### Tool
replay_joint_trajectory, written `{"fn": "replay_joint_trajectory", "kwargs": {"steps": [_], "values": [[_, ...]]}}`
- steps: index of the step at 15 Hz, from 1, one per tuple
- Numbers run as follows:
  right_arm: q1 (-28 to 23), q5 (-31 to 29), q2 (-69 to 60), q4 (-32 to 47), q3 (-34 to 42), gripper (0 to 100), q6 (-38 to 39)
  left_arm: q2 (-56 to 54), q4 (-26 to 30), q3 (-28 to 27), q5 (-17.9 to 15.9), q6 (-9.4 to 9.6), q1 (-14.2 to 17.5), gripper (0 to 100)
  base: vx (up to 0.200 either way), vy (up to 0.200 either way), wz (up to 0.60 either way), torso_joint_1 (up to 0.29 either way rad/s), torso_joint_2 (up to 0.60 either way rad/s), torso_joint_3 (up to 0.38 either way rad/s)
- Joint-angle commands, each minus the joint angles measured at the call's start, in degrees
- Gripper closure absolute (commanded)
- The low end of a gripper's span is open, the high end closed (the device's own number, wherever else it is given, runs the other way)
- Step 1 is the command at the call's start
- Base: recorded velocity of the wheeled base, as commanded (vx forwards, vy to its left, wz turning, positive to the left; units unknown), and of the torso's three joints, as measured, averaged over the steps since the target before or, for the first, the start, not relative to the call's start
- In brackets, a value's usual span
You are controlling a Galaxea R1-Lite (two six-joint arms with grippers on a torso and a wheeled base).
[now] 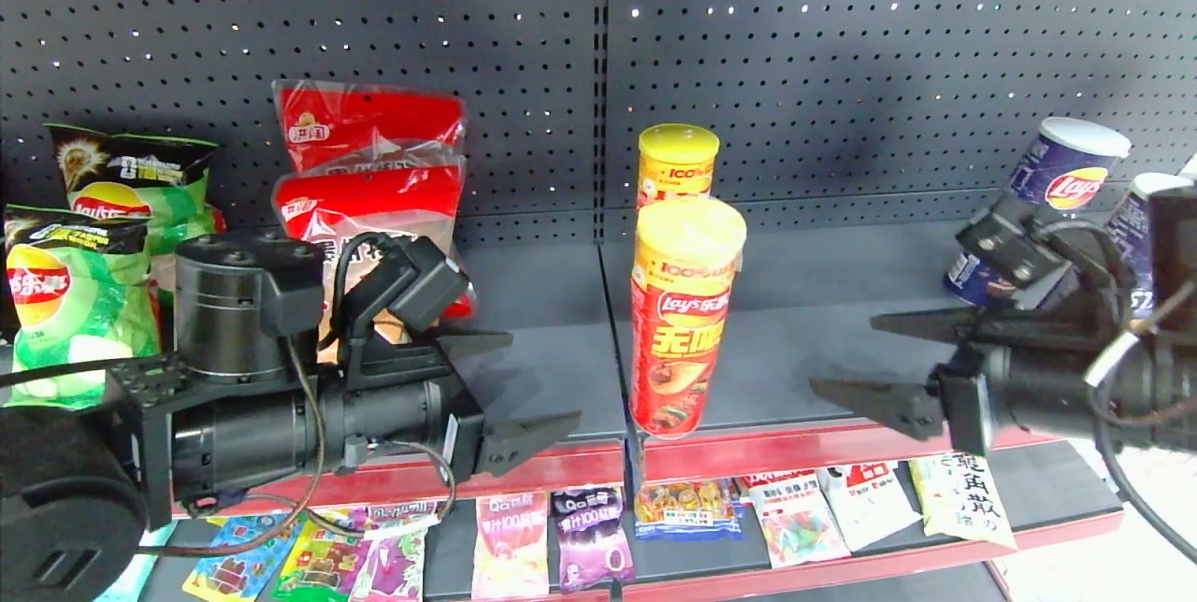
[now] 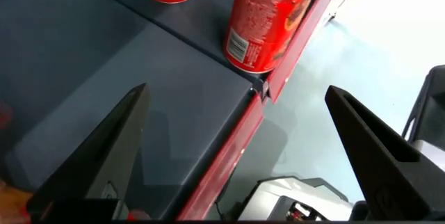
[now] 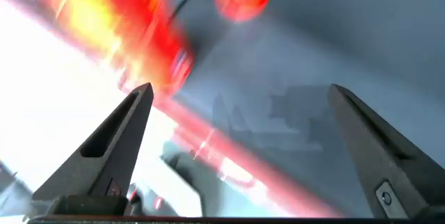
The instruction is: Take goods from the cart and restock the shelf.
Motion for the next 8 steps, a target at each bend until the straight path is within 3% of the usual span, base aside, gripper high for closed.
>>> {"fn": "replay_joint_trajectory", "kwargs": {"steps": [1,8], "values": [[1.0,0.1,-16.5,0.0,11.2,0,0.1,4.1,-0.1,-2.3,0.6,0.01,-0.2,0,0.000,0.000,0.00,0.000,0.00,0.000],[-1.6,-0.4,-24.6,0.3,12.3,0,0.3,11.8,-0.1,-7.2,1.6,0.10,-1.7,0,0.000,0.000,0.00,0.000,0.00,0.000]]}}
